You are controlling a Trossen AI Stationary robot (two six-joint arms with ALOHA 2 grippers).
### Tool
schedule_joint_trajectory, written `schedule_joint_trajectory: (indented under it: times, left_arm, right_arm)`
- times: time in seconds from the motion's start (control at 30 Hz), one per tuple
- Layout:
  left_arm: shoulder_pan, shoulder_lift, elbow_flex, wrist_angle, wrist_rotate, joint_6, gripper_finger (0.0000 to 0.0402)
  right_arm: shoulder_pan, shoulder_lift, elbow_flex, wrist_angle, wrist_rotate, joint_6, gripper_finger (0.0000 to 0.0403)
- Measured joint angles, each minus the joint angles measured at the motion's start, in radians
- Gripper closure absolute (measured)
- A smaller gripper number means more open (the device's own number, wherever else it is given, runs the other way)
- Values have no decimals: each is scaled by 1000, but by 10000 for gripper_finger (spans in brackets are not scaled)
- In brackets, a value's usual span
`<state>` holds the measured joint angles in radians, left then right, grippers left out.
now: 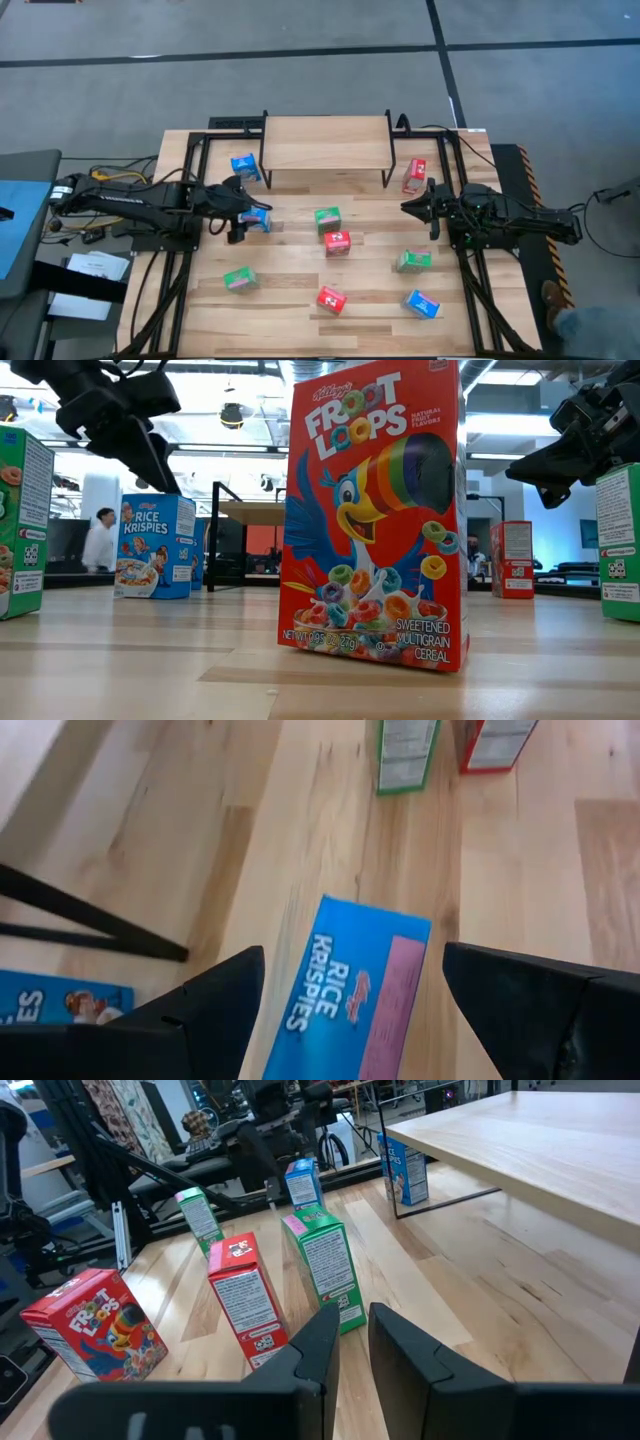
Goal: Stack cereal on shelf
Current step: Put the middle left blue cereal box on the shelf
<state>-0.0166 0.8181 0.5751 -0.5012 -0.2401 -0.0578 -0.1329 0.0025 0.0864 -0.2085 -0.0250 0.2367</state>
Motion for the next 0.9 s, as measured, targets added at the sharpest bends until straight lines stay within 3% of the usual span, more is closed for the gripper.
schedule_joint_trajectory:
  times: [0.43,0.9]
  left_arm:
    - [0,0,0,-92,22,-53,107]
    - [0,0,0,-94,25,-79,168]
  right_arm:
    - [0,0,0,0,0,0,321]
    - [0,0,0,0,0,0,321]
